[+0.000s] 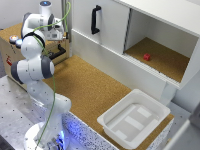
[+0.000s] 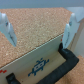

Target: Push down the green button to turn off the green light

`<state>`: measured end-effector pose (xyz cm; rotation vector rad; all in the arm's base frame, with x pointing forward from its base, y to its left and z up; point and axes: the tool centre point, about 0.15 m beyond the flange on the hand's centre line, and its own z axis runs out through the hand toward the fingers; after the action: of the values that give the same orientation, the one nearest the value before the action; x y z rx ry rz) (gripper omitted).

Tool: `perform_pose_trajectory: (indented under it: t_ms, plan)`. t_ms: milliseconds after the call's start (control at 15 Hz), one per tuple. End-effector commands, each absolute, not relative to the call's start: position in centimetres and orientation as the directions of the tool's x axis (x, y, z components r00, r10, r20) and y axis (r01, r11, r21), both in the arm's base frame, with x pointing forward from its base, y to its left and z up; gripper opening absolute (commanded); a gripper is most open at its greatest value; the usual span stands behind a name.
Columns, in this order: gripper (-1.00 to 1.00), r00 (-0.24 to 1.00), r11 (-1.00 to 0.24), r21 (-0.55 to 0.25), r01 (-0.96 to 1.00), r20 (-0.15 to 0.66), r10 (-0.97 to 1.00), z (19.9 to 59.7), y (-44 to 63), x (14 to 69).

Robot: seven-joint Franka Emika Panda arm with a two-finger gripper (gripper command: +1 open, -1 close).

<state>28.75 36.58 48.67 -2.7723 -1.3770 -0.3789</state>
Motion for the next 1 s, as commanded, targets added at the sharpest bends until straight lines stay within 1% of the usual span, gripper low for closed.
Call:
perform_pose_trajectory:
  t_ms: [0, 133, 200, 267, 400, 467, 533, 600, 667, 733, 800, 933]
  plan:
    - [1.00, 0.590, -0.600, 0.132, 0.789, 0.109, 0.800, 49.8, 38.3, 29.5]
    - [1.00, 0.590, -0.600, 0.132, 0.789, 0.109, 0.800, 49.8, 38.3, 29.5]
    - [1.00, 0.576, -0.606, 0.091, 0.790, 0.224, 0.786, 48.7, 36.7, 28.7]
    - [1.00, 0.568, -0.595, 0.045, 0.803, 0.246, 0.785, 48.7, 36.9, 28.4]
    - [1.00, 0.536, -0.541, -0.049, 0.840, 0.241, 0.809, 48.9, 38.4, 27.3]
    - [1.00, 0.518, -0.519, -0.061, 0.853, 0.231, 0.824, 48.9, 39.2, 26.6]
    - [1.00, 0.505, -0.495, -0.104, 0.863, 0.214, 0.836, 48.9, 40.2, 25.8]
    - [1.00, 0.487, -0.469, -0.133, 0.873, 0.179, 0.855, 48.8, 41.4, 24.8]
    - [1.00, 0.471, -0.452, -0.143, 0.881, 0.166, 0.866, 48.8, 42.0, 24.0]
    - [1.00, 0.450, -0.430, -0.155, 0.890, 0.133, 0.883, 48.8, 42.8, 23.0]
    - [1.00, 0.435, -0.416, -0.162, 0.895, 0.115, 0.893, 49.1, 43.4, 22.2]
    - [1.00, 0.384, -0.377, -0.118, 0.919, 0.051, 0.922, 50.0, 45.0, 20.8]
